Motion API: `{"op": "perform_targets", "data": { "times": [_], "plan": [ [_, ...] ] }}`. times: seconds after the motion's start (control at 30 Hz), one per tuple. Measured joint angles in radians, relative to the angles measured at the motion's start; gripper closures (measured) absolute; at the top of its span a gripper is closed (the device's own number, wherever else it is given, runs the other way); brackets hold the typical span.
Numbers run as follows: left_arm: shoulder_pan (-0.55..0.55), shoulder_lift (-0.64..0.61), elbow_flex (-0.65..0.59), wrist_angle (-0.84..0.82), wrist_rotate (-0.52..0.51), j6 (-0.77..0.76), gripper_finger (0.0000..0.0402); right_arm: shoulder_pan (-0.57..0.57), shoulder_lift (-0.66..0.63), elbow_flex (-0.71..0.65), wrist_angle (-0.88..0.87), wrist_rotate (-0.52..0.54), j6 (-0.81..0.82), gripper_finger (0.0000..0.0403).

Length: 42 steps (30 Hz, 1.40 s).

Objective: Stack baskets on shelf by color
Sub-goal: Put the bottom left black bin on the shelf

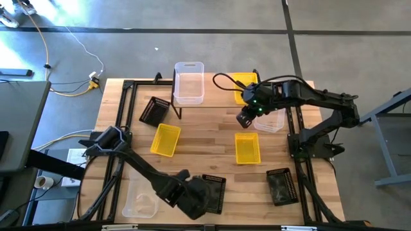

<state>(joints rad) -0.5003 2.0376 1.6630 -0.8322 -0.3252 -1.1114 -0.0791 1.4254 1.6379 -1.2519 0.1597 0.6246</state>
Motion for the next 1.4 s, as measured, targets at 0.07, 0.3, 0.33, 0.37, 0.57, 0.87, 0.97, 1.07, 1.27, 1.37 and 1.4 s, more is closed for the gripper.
{"op": "perform_targets", "data": {
  "times": [0.07,0.3,0.33,0.37,0.57,0.87,0.97,1.07,1.27,1.37,1.4],
  "plan": [
    [0.019,0.011,0.001,-0.012,0.021,-0.058,0.0275,0.007,0.0,0.0,0.0,0.0,0.0,0.0304],
    [0.061,0.021,0.0,-0.038,0.054,-0.12,0.0275,0.028,0.0,0.0,0.0,0.001,-0.004,0.0304],
    [0.064,0.021,0.0,-0.045,0.054,-0.128,0.0275,0.03,0.0,0.0,0.0,0.001,-0.004,0.0304],
    [0.068,0.025,0.001,-0.052,0.054,-0.135,0.0275,0.031,0.0,0.0,0.0,0.001,-0.004,0.0304],
    [0.076,0.065,0.001,-0.07,0.068,-0.157,0.0275,0.037,0.0,-0.001,-0.006,-0.005,-0.004,0.0304],
    [0.076,0.129,-0.001,-0.045,0.125,-0.169,0.0275,0.036,0.001,-0.001,-0.008,-0.007,-0.004,0.0304],
    [0.08,0.13,0.001,-0.032,0.126,-0.169,0.0276,0.036,0.0,-0.001,-0.008,-0.008,-0.004,0.0304],
    [0.088,0.13,0.0,-0.038,0.128,-0.162,0.029,0.036,0.0,-0.001,-0.008,-0.008,-0.017,0.0304],
    [0.101,0.124,0.0,-0.037,0.147,-0.133,0.0375,0.073,0.0,-0.001,-0.008,-0.013,-0.057,0.0304],
    [0.111,0.119,0.001,-0.034,0.163,-0.128,0.0395,0.112,0.0,-0.001,-0.008,-0.013,-0.057,0.0304],
    [0.114,0.114,0.001,-0.035,0.167,-0.122,0.0393,0.127,0.0,-0.001,-0.008,-0.013,-0.057,0.0304]
  ]
}}
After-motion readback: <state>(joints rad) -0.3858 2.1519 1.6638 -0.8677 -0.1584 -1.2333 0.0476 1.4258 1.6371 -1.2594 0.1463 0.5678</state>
